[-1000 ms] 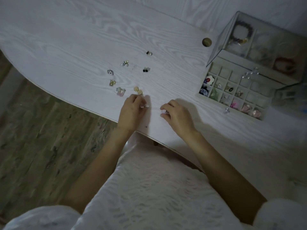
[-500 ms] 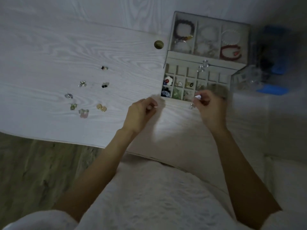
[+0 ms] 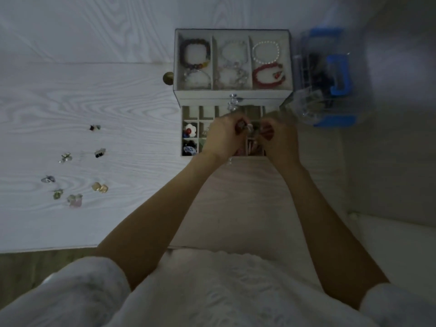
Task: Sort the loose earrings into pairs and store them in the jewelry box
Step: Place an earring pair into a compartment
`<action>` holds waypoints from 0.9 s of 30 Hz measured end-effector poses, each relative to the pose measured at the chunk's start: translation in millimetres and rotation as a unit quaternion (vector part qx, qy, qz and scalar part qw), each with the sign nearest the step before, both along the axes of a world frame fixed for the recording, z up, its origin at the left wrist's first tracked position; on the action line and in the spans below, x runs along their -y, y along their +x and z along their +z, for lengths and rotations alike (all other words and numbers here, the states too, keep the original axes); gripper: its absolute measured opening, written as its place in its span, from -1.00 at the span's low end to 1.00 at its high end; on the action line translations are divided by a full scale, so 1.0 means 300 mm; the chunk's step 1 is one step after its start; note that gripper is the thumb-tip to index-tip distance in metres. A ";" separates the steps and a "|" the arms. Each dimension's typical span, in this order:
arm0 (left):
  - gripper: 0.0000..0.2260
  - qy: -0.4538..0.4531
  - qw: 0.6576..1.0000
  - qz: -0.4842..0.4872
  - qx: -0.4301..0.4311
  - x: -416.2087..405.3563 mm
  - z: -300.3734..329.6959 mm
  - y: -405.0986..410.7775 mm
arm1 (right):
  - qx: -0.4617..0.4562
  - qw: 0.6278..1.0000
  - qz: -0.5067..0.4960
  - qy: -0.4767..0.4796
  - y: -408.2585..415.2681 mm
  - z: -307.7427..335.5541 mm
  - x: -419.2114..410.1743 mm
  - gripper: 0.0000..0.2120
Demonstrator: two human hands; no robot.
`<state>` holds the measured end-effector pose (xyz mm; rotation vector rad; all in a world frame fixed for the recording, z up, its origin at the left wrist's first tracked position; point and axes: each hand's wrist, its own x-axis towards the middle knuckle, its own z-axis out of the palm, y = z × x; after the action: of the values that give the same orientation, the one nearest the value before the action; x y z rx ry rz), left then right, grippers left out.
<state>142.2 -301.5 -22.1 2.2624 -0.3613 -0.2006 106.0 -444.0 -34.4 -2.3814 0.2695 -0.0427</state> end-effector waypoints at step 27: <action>-0.69 0.154 0.962 -0.160 0.161 -0.031 -0.052 -0.071 | 0.034 0.966 0.071 -0.245 -0.013 0.023 -0.010 -0.79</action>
<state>120.8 -292.3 -37.8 2.5360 -0.9281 -0.0529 102.0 -440.9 -27.5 -2.8772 0.0554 -0.1375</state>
